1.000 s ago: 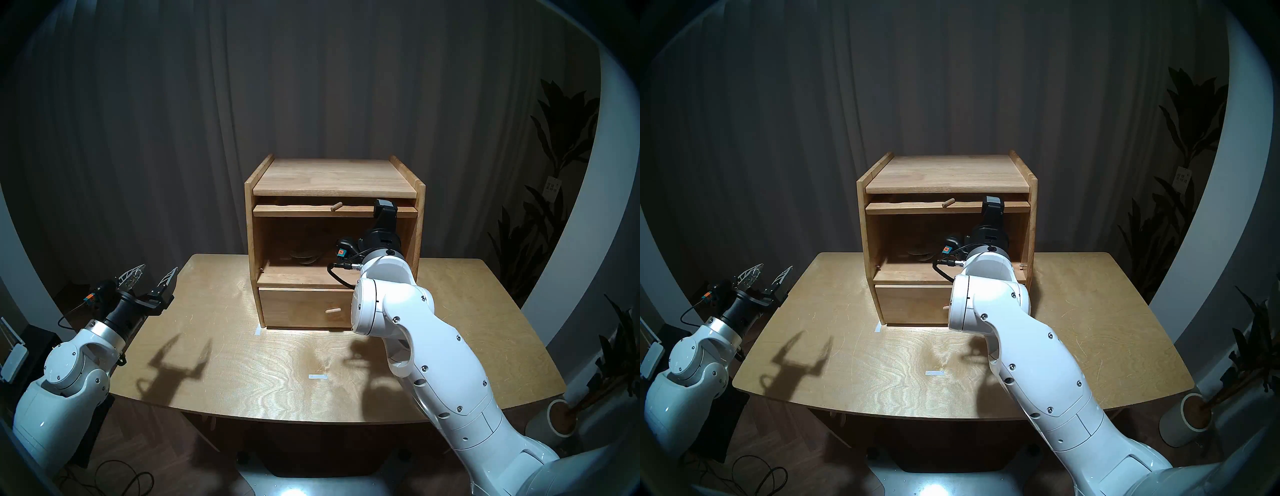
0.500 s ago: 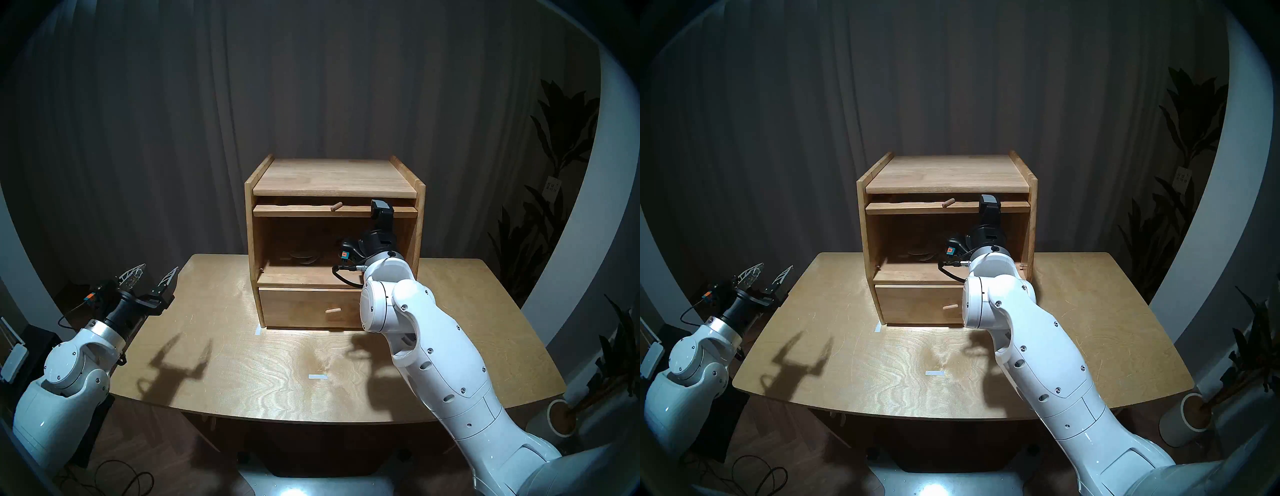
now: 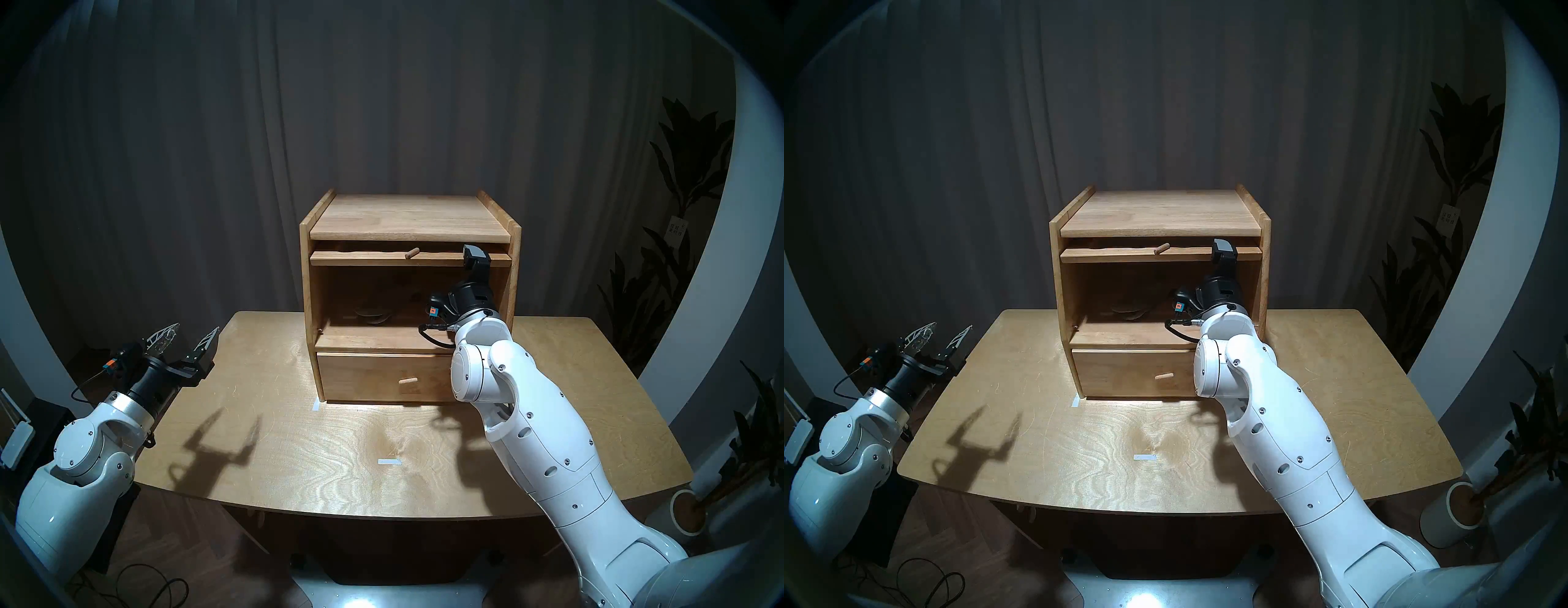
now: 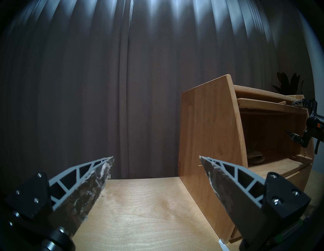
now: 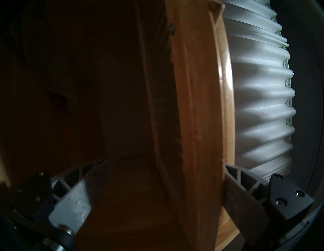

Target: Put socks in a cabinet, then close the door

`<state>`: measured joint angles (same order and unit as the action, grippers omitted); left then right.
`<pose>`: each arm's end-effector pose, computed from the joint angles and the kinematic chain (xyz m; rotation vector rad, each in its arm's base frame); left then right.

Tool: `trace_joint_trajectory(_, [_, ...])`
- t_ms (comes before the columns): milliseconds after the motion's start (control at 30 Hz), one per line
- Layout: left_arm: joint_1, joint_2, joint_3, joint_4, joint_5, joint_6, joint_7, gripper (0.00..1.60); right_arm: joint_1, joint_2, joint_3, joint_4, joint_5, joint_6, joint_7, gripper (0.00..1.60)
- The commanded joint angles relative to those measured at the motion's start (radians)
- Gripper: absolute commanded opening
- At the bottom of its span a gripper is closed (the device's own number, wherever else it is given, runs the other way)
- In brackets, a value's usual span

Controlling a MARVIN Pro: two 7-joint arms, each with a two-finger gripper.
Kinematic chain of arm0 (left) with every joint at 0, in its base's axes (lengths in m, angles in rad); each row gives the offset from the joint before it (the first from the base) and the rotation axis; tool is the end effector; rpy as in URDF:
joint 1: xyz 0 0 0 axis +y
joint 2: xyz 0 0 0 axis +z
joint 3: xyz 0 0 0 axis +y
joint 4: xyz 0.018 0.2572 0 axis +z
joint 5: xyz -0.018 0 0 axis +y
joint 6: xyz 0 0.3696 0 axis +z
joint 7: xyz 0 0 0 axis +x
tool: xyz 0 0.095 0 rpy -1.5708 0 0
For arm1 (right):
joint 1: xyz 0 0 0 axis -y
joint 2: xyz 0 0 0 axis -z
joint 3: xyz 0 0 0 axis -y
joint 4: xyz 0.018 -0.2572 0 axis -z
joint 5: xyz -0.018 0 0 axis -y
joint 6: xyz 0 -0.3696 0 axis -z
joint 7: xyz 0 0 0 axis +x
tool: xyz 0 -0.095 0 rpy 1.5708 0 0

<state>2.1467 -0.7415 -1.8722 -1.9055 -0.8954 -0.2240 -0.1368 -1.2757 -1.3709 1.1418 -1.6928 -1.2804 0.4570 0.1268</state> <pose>0.3800 0.1702 -0.2030 2.0105 -0.1636 2.2081 0.5055 0.1125 -0.1293 1.1693 1.0472 1.3706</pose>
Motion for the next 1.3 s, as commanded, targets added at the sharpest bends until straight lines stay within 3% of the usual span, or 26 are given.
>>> trace_joint_trajectory(0, [-0.008,0.002,-0.014,-0.013,-0.001,-0.006,0.002,1.60,0.091,-0.026,-0.019,0.033,-0.018,-0.018,-0.012,1.60])
trace_joint_trajectory(33, [-0.008,0.002,-0.014,-0.013,-0.001,-0.006,0.002,1.60,0.097,-0.029,-0.023,0.038,-0.020,-0.019,-0.012,1.41])
trace_joint_trajectory(67, [-0.008,0.002,-0.014,-0.013,-0.001,-0.006,0.001,1.60,0.102,-0.031,-0.030,0.041,-0.023,-0.023,-0.010,1.41])
trace_joint_trajectory(100, [-0.008,0.002,-0.014,-0.013,-0.002,-0.006,0.001,1.60,0.105,-0.032,-0.037,0.042,-0.030,-0.023,-0.009,0.33])
trace_joint_trajectory(133, [-0.008,0.002,-0.014,-0.013,-0.002,-0.006,0.001,1.60,0.106,-0.034,-0.043,0.040,-0.032,-0.025,-0.010,0.00])
trace_joint_trajectory(767, [-0.008,0.001,-0.014,-0.013,-0.002,-0.006,0.001,1.60,-0.063,0.036,-0.111,-0.168,-0.158,0.069,-0.047,0.00])
trace_joint_trajectory(1033, [-0.007,0.001,-0.015,-0.013,-0.002,-0.006,0.001,1.60,-0.111,0.072,-0.094,-0.239,-0.161,0.100,-0.048,0.00])
trace_joint_trajectory(1267, [-0.007,0.001,-0.015,-0.013,-0.002,-0.006,0.002,1.60,-0.155,0.087,-0.127,-0.274,-0.187,0.109,-0.062,0.00])
